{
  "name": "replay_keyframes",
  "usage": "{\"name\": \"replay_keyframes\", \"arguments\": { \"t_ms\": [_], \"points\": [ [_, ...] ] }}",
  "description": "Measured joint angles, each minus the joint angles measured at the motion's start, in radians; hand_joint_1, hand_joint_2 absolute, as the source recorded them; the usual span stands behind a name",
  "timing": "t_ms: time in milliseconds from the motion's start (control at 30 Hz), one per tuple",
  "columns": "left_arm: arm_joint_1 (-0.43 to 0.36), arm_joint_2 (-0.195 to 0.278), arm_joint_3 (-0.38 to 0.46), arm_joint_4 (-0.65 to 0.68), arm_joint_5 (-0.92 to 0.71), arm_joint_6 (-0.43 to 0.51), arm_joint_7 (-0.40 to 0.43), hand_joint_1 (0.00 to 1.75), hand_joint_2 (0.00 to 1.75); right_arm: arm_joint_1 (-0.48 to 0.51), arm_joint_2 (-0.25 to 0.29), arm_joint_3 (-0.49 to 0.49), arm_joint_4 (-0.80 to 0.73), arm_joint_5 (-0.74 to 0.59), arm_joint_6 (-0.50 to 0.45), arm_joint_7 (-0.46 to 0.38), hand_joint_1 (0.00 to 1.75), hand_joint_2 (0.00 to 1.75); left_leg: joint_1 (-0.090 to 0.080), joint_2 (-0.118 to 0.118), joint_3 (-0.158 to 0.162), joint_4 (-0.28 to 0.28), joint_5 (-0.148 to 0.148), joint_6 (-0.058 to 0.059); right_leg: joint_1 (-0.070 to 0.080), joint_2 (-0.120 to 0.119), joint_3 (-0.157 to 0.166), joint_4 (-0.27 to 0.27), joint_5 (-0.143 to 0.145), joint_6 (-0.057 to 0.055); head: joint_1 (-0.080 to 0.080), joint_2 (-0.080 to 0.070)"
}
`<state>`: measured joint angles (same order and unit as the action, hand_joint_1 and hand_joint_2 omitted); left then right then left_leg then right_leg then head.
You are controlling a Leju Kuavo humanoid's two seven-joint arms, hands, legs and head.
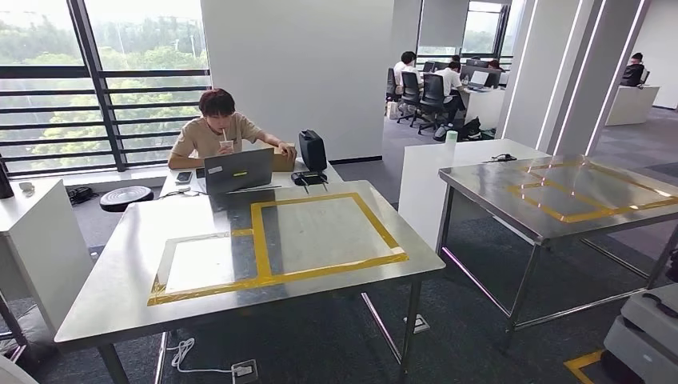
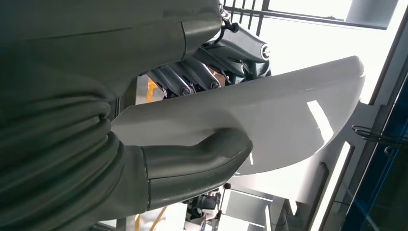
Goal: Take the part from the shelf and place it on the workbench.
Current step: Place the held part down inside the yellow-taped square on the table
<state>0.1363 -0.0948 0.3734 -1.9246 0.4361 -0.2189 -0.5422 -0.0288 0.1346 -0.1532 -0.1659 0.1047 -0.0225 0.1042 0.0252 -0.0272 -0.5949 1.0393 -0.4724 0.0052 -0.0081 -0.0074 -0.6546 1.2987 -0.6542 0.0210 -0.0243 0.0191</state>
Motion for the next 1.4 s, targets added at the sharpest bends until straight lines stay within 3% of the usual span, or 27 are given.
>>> {"name": "replay_keyframes", "arguments": {
  "t_ms": [33, 67, 133, 200, 233, 333, 433, 500, 667, 800, 867, 967, 1000, 1033, 1133, 1200, 1300, 1333, 1400],
  "points": [
    [0.000, 0.000, -0.002, 0.000, -0.001, 0.000, 0.001, 1.75, 1.75, 0.001, 0.000, 0.000, 0.000, -0.001, 0.000, -0.001, 0.00, 0.00, 0.001, -0.013, -0.002, 0.000, 0.002, -0.002, -0.001, 0.001, 0.003, -0.004, 0.015, -0.001, 0.000, 0.000],
    [0.000, 0.000, -0.005, 0.001, -0.001, -0.001, 0.001, 1.75, 1.75, 0.001, -0.001, -0.001, 0.000, -0.003, 0.000, -0.003, 0.00, 0.00, 0.002, -0.023, -0.003, 0.001, 0.004, -0.004, -0.002, 0.004, 0.024, -0.048, 0.046, -0.001, 0.000, 0.000],
    [0.001, 0.000, -0.012, 0.003, -0.002, -0.001, 0.002, 1.75, 1.75, -0.002, -0.002, -0.004, 0.000, -0.013, 0.000, -0.007, 0.00, 0.00, 0.003, -0.038, -0.004, 0.003, 0.007, -0.011, -0.005, 0.017, 0.085, -0.177, 0.108, -0.002, 0.000, 0.000],
    [0.002, 0.001, -0.020, 0.005, -0.001, -0.001, 0.001, 1.75, 1.75, -0.005, -0.002, -0.011, 0.000, -0.026, 0.000, -0.009, 0.00, 0.00, 0.001, -0.050, -0.008, 0.004, 0.010, -0.024, -0.006, 0.029, 0.116, -0.256, 0.131, -0.006, 0.000, 0.000],
    [0.002, 0.001, -0.023, 0.005, 0.000, -0.001, 0.001, 1.75, 1.75, -0.007, -0.001, -0.016, 0.000, -0.031, 0.000, -0.008, 0.00, 0.00, 0.000, -0.052, -0.009, 0.003, 0.010, -0.022, -0.005, 0.033, 0.117, -0.268, 0.130, -0.009, 0.000, 0.000],
    [0.003, 0.003, -0.028, 0.006, 0.002, -0.002, 0.000, 1.75, 1.75, -0.005, -0.001, -0.028, 0.000, -0.037, -0.004, -0.004, 0.00, 0.00, 0.000, -0.050, -0.010, -0.005, 0.013, -0.001, -0.003, 0.031, 0.114, -0.270, 0.137, -0.018, 0.000, 0.000],
    [0.001, 0.004, -0.029, 0.008, 0.003, -0.002, 0.000, 1.75, 1.75, -0.006, -0.001, -0.033, 0.000, -0.039, -0.010, -0.003, 0.00, 0.00, 0.001, -0.047, -0.008, -0.015, 0.025, -0.015, -0.001, 0.032, 0.110, -0.270, 0.142, -0.027, 0.000, 0.000],
    [0.000, 0.003, -0.030, 0.008, 0.004, -0.002, 0.000, 1.75, 1.75, -0.006, -0.001, -0.034, 0.000, -0.039, -0.010, -0.002, 0.00, 0.00, 0.001, -0.047, -0.007, -0.017, 0.028, -0.017, -0.002, 0.032, 0.107, -0.269, 0.144, -0.029, 0.000, 0.000],
    [0.001, 0.003, -0.030, 0.009, 0.004, -0.002, 0.000, 1.75, 1.75, -0.006, 0.000, -0.035, 0.000, -0.037, -0.010, -0.002, 0.00, 0.00, -0.001, -0.047, -0.011, -0.012, 0.027, -0.017, -0.003, 0.032, 0.106, -0.268, 0.144, -0.026, 0.000, 0.000],
    [0.002, 0.002, -0.030, 0.009, 0.004, -0.002, 0.000, 1.75, 1.75, -0.006, 0.002, -0.036, 0.000, -0.033, -0.010, -0.002, 0.00, 0.00, 0.003, -0.045, -0.005, -0.031, 0.031, -0.014, -0.003, 0.030, 0.109, -0.273, 0.140, -0.011, 0.000, 0.000],
    [0.004, 0.001, -0.030, 0.009, 0.004, -0.002, -0.001, 1.75, 1.75, -0.007, 0.002, -0.037, 0.000, -0.033, -0.010, -0.002, 0.00, 0.00, 0.011, -0.041, 0.004, -0.049, 0.041, -0.012, -0.003, 0.025, 0.085, -0.218, 0.103, -0.003, 0.000, 0.000],
    [0.012, 0.000, -0.030, 0.011, 0.007, -0.002, -0.004, 1.75, 1.75, -0.007, 0.002, -0.038, 0.000, -0.033, -0.009, -0.001, 0.00, 0.00, 0.011, -0.033, 0.004, -0.048, 0.040, -0.011, -0.009, 0.021, -0.003, -0.043, 0.020, 0.009, 0.000, 0.000],
    [0.016, 0.000, -0.030, 0.013, 0.010, -0.002, -0.004, 1.75, 1.75, -0.005, 0.002, -0.039, 0.000, -0.033, -0.009, 0.000, 0.00, 0.00, 0.012, -0.032, 0.003, -0.045, 0.037, -0.013, -0.011, 0.021, -0.016, -0.020, 0.020, 0.013, 0.000, 0.000],
    [0.019, -0.001, -0.030, 0.014, 0.012, -0.003, -0.005, 1.75, 1.75, -0.005, 0.002, -0.039, 0.000, -0.033, -0.010, 0.000, 0.00, 0.00, 0.014, -0.031, 0.002, -0.041, 0.035, -0.016, -0.014, 0.020, -0.009, -0.036, 0.040, 0.017, 0.000, 0.000],
    [0.022, -0.001, -0.029, 0.017, 0.014, -0.003, -0.007, 1.75, 1.75, -0.005, 0.002, -0.040, 0.000, -0.033, -0.009, 0.000, 0.00, 0.00, 0.019, -0.034, 0.000, -0.023, 0.020, -0.035, -0.023, 0.025, 0.081, -0.217, 0.126, 0.025, 0.001, 0.000],
    [0.023, -0.001, -0.029, 0.017, 0.015, -0.004, -0.008, 1.75, 1.75, -0.005, 0.004, -0.041, 0.000, -0.032, -0.009, 0.000, 0.00, 0.00, 0.015, -0.038, -0.003, -0.015, 0.007, -0.050, -0.022, 0.032, 0.105, -0.262, 0.134, 0.012, -0.001, 0.000],
    [0.025, -0.002, -0.029, 0.017, 0.016, -0.005, -0.010, 1.75, 1.75, -0.005, 0.005, -0.041, 0.000, -0.032, -0.010, 0.000, 0.00, 0.00, 0.018, -0.040, 0.001, -0.015, -0.004, -0.065, -0.018, 0.026, 0.108, -0.258, 0.126, -0.020, -0.004, 0.000],
    [0.026, -0.002, -0.029, 0.017, 0.016, -0.005, -0.010, 1.75, 1.75, -0.005, 0.005, -0.041, 0.000, -0.032, -0.010, -0.001, 0.00, 0.00, 0.019, -0.029, -0.004, 0.001, -0.011, -0.066, -0.018, 0.022, 0.112, -0.259, 0.125, -0.029, -0.004, 0.000],
    [0.027, -0.002, -0.029, 0.017, 0.016, -0.005, -0.011, 1.75, 1.75, -0.003, 0.005, -0.042, 0.000, -0.032, -0.010, -0.002, 0.00, 0.00, 0.017, 0.003, -0.047, 0.096, -0.054, -0.064, -0.015, 0.012, 0.122, -0.261, 0.120, -0.042, -0.004, 0.000]
  ]
}}
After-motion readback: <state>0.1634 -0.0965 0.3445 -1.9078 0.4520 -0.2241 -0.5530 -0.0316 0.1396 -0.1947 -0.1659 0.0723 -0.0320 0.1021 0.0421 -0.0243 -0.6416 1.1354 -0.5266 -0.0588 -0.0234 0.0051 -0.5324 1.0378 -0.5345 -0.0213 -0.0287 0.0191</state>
